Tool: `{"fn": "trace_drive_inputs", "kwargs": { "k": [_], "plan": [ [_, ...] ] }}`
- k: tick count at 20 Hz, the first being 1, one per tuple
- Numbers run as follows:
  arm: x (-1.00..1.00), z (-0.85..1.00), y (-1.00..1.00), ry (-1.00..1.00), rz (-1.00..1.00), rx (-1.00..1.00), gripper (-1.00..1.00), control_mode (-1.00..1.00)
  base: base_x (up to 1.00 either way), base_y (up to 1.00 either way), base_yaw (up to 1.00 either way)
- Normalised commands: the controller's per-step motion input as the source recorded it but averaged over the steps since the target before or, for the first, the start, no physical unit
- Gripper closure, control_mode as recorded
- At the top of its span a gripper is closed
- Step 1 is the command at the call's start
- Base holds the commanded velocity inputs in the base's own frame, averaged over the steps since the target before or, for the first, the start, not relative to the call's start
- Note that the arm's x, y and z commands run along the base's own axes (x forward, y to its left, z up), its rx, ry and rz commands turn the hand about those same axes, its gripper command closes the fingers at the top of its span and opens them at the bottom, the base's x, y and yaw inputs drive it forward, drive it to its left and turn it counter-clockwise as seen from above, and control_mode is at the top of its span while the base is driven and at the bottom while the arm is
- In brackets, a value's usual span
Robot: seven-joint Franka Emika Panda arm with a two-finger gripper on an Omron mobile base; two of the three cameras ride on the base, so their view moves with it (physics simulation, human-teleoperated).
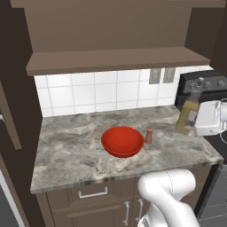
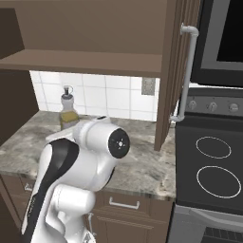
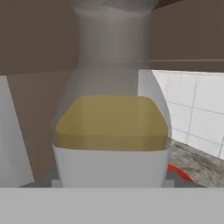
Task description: Retrieve the bottle and the shaker from the cabinet and place them next to the mixing bowl on the counter. Then add garlic from the fridge to the mixing bowl.
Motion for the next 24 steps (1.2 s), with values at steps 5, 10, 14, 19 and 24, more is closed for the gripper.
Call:
{"fn": "trace_drive_inputs", "kwargs": {
  "k": [5,10,14,19,24],
  "plan": [
    [0.00,-0.17,-0.05,-0.06,0.18,-0.07,1.00,-1.00,0.00,0.00,0.00],
    [0.00,-0.25,0.00,-0.09,0.04,-0.05,1.00,-1.00,0.00,0.00,0.00],
    [0.00,-0.51,0.00,-0.03,0.00,-0.03,1.00,-1.00,0.00,0.00,0.00],
    [0.00,-0.41,0.00,0.00,0.01,-0.04,1.00,-1.00,0.00,0.00,0.00],
    [0.00,-0.36,0.00,0.00,0.01,-0.03,1.00,-1.00,0.00,0.00,0.00]
  ]
}}
